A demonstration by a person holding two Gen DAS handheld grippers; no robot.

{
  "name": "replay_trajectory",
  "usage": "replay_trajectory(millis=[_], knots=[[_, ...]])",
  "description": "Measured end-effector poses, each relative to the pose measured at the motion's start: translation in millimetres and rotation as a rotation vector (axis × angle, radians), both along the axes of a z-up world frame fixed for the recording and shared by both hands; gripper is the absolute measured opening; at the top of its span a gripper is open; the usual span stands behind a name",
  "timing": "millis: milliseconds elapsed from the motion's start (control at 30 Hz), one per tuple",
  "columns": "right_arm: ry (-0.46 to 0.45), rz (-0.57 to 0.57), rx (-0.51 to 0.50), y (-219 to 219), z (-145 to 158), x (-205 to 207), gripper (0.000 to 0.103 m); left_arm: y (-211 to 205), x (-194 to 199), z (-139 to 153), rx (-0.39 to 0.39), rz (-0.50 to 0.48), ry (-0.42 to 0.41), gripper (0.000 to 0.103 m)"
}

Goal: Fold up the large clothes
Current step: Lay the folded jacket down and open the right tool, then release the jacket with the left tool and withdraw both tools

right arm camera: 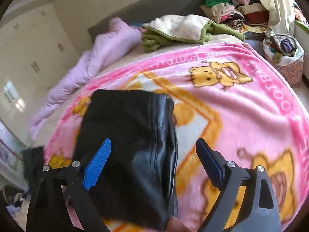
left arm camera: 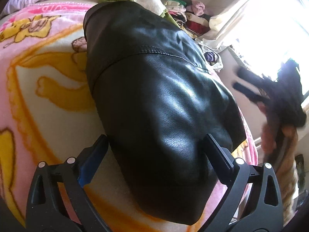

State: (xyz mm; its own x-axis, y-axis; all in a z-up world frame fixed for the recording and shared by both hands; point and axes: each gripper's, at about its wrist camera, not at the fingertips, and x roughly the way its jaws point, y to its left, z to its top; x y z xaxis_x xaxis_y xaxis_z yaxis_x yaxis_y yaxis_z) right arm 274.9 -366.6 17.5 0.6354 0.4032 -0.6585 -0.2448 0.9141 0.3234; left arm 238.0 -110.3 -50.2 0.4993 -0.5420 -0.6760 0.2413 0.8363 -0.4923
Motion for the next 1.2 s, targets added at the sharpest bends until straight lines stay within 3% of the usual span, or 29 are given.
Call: replay_trajectory(millis=[100, 133, 167, 200, 267, 367, 433, 533, 633, 700, 800, 933, 1000, 1200], knots=[[0.079, -0.013, -0.039, 18.9, -12.7, 37.4, 0.059, -0.7, -1.6, 1.8, 0.018, -0.003, -0.016, 0.092], [0.095, -0.008, -0.051, 28.1, -18.0, 46.7, 0.048, -4.4, -0.9, 4.7, 0.023, -0.004, -0.020, 0.092], [0.085, 0.001, -0.054, 35.7, -19.8, 49.6, 0.029, -4.2, -1.3, 5.8, 0.032, 0.000, -0.028, 0.092], [0.052, 0.004, -0.044, 35.6, -18.2, 42.8, 0.019, -3.8, -0.6, 7.5, 0.043, 0.006, -0.038, 0.092], [-0.054, 0.020, 0.026, 28.6, -6.1, 34.2, 0.017, -0.7, 0.5, 8.1, 0.024, -0.005, -0.038, 0.092], [-0.013, -0.023, -0.017, 18.8, -23.9, 43.5, 0.017, -1.5, 3.1, 2.2, 0.006, -0.025, -0.013, 0.092], [0.026, -0.041, -0.075, 17.1, -45.3, 52.6, 0.018, -2.5, 3.2, -0.6, -0.003, -0.026, -0.006, 0.092], [0.016, -0.051, -0.084, 14.6, -52.4, 50.9, 0.024, -3.5, 2.0, -0.3, 0.006, -0.026, -0.010, 0.092], [0.019, -0.064, -0.061, 7.7, -44.3, 45.0, 0.047, -2.6, 0.4, 3.2, 0.016, -0.018, -0.022, 0.092], [0.016, -0.059, -0.043, 1.1, -36.9, 32.5, 0.068, -0.8, -0.7, 3.5, 0.015, -0.015, -0.025, 0.092], [0.003, -0.051, 0.003, -11.9, -27.3, 8.2, 0.081, 0.3, -1.0, 4.6, 0.019, -0.015, -0.028, 0.092], [0.034, 0.027, 0.151, -33.7, -25.1, -28.2, 0.091, 0.0, -0.6, 5.3, 0.021, -0.013, -0.027, 0.093], [0.067, 0.081, 0.176, -35.5, -31.1, -39.9, 0.092, 0.1, -0.6, 5.5, 0.020, -0.013, -0.026, 0.093], [0.215, 0.135, 0.114, -23.8, -68.1, -47.4, 0.093, 2.2, -0.4, 2.3, 0.005, -0.009, -0.002, 0.093]])
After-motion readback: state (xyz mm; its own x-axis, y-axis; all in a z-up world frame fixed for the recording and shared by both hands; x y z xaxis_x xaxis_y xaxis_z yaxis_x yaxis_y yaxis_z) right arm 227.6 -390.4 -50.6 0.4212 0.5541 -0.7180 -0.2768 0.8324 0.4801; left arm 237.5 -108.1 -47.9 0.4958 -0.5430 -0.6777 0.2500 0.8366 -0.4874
